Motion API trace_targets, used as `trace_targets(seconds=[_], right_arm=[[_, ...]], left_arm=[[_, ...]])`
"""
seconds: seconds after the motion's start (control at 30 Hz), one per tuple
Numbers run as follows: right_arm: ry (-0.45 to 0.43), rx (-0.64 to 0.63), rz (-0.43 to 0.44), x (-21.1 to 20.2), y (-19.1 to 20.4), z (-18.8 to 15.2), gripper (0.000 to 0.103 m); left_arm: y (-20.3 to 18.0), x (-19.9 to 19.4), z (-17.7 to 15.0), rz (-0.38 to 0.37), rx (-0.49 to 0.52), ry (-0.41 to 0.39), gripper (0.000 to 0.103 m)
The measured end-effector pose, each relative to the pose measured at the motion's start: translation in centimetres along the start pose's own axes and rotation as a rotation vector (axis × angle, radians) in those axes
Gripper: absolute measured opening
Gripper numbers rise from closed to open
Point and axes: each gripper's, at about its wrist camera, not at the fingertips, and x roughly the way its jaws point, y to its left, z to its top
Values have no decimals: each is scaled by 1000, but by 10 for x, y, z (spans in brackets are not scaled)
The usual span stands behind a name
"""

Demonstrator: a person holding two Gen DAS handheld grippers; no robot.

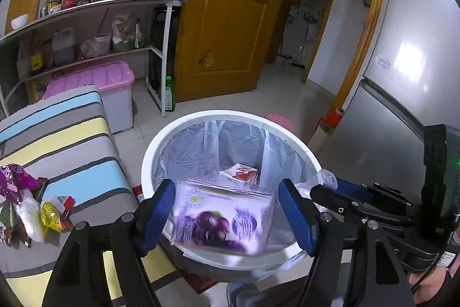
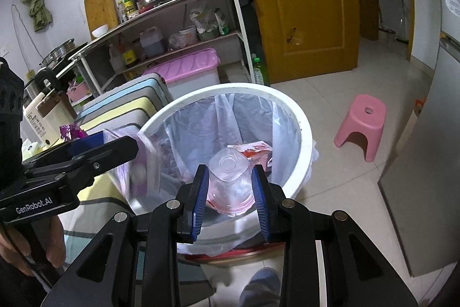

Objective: Collect trash
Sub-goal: 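Carry the cup and juice box over the bin and open both tools to drop them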

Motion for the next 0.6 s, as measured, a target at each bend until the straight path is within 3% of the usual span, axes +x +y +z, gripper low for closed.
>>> trace_targets(seconds=[0.13,0.23,0.6], right_arm=[[-6,1,-1,-2,0,0,33],[-16,-3,3,-5,1,1,40],[-35,-23,37,-20,15,-5,40]], left_arm=[[1,-2,0,3,-4,-7,74],[4,-7,-1,5,-18,-13,74],[23,-45,-13,36,-84,-58,74]])
